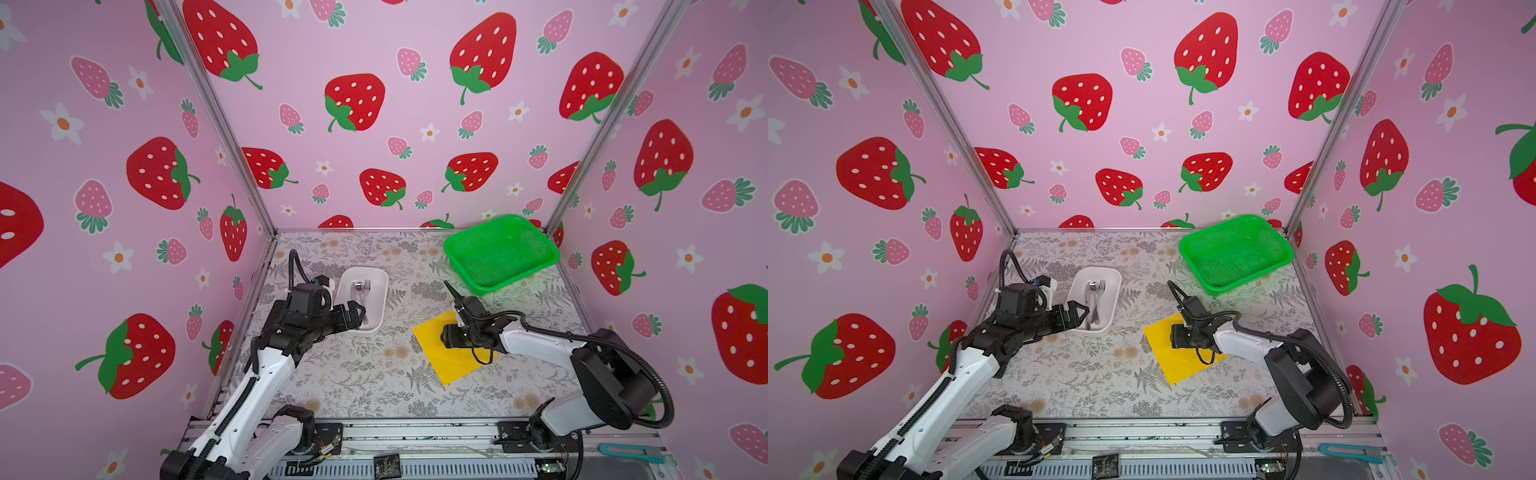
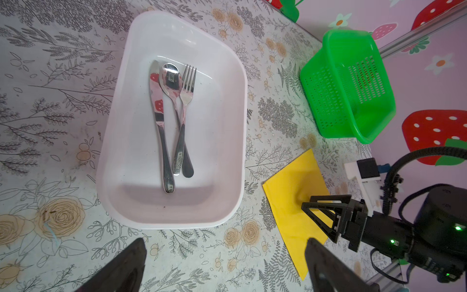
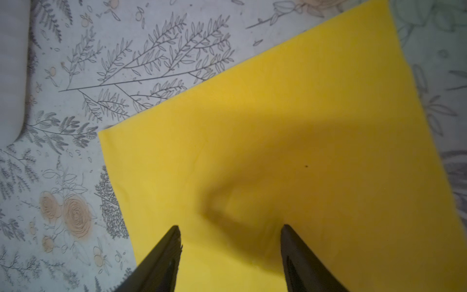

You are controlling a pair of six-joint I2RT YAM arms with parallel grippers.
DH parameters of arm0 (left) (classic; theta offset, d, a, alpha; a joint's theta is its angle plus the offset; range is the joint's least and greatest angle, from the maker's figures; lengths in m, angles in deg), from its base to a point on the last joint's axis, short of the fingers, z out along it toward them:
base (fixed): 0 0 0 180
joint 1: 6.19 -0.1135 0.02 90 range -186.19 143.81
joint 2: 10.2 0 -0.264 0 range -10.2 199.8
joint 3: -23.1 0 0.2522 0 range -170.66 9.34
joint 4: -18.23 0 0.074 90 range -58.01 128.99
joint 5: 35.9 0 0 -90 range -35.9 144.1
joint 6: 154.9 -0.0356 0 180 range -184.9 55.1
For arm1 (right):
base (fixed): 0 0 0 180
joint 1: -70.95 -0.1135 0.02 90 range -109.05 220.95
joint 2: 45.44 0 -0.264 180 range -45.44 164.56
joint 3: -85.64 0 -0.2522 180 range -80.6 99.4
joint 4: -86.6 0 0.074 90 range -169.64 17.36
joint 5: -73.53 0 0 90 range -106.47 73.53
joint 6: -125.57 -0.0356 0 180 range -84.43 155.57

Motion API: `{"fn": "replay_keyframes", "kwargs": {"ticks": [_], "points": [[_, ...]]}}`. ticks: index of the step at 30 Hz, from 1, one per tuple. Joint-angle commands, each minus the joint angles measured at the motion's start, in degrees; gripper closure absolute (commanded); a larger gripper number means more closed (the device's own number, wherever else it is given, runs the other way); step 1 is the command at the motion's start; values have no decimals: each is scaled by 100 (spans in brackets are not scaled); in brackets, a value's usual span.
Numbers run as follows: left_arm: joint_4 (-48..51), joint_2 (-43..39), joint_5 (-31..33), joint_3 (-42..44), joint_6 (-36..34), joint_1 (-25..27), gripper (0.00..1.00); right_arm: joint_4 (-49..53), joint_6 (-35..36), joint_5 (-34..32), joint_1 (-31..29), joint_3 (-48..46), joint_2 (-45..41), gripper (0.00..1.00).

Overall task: Place the utensils on the paper napkin and roll it up
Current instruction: 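Pinch the yellow napkin corner with the right gripper and drag it toward the tray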

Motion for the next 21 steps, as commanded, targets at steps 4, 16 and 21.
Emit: {"fn": "replay_keyframes", "kwargs": {"ticks": [4, 16, 21], "points": [[135, 368, -243, -398, -144, 74, 4, -285, -461, 329, -324, 104, 478, 35], [1555, 2968, 1899, -2293, -688, 1543, 14, -811, -1184, 512, -689, 306, 983, 36], [1639, 4107, 2068, -3012, -689, 1792, 15, -783, -1046, 584, -703, 422, 1051, 36]]}}
